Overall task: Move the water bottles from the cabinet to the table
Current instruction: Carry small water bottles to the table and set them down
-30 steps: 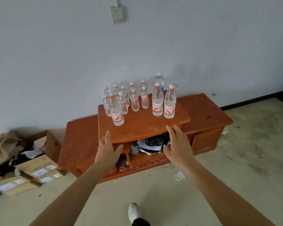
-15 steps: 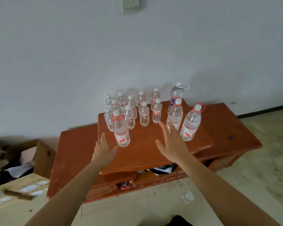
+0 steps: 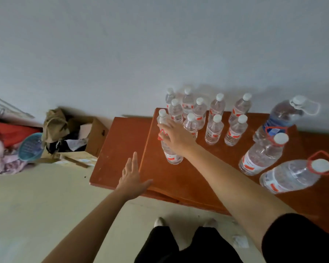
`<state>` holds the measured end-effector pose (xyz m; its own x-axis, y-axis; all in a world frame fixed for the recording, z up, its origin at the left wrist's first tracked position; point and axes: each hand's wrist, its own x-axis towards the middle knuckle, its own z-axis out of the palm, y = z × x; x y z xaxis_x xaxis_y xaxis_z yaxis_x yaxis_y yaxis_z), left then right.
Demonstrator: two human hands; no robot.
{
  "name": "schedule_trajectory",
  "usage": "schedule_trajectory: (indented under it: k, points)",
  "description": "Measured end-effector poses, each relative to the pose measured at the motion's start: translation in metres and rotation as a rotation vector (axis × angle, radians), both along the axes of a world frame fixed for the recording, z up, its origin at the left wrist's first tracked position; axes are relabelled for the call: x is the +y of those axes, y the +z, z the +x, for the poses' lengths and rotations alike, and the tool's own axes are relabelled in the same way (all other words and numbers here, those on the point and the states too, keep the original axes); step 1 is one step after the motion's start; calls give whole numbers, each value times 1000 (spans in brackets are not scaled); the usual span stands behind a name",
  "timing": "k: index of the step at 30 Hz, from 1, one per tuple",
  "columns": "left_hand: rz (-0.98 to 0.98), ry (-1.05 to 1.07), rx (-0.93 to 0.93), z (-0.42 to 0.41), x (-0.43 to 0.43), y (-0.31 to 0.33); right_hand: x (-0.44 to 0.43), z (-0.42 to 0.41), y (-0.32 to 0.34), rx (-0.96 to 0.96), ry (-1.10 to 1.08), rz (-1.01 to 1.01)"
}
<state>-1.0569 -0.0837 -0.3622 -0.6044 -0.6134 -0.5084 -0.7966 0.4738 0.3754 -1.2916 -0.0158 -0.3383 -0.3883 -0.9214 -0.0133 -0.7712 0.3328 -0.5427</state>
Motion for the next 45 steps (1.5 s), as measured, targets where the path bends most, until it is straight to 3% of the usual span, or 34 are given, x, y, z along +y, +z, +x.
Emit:
schedule_trajectory:
  k: [5, 10, 15, 23, 27, 31, 33, 39, 45]
  points:
    - [19, -63, -55, -44, -20, -29, 23, -18, -3, -51, -7, -89]
    - [65, -335, -74, -117, -22, -74, 94, -37, -15, -167, -358, -15]
    - [-94, -756, 30, -181, -10, -104, 150, -30, -41, -253, -520, 32]
    - [-174, -949, 92, -203, -1, -149, 192, -3, -80, -413, -815, 175]
    - [-200, -940, 102, -190, 8, -147, 192, 9, -88, -252, -774, 281]
    - [-306, -904, 121, -170, 1, -119, 168, 7, -77, 90, -548, 638]
    - [-371, -889, 104, -165, -4, -99, 147, 15, -73, 212, -456, 703]
    - [-544, -675, 156, -141, -28, -31, 101, 21, -40, 338, -421, 442]
    - [-823, -416, 165, -94, -30, 36, 64, 1, 11, 504, -201, 87]
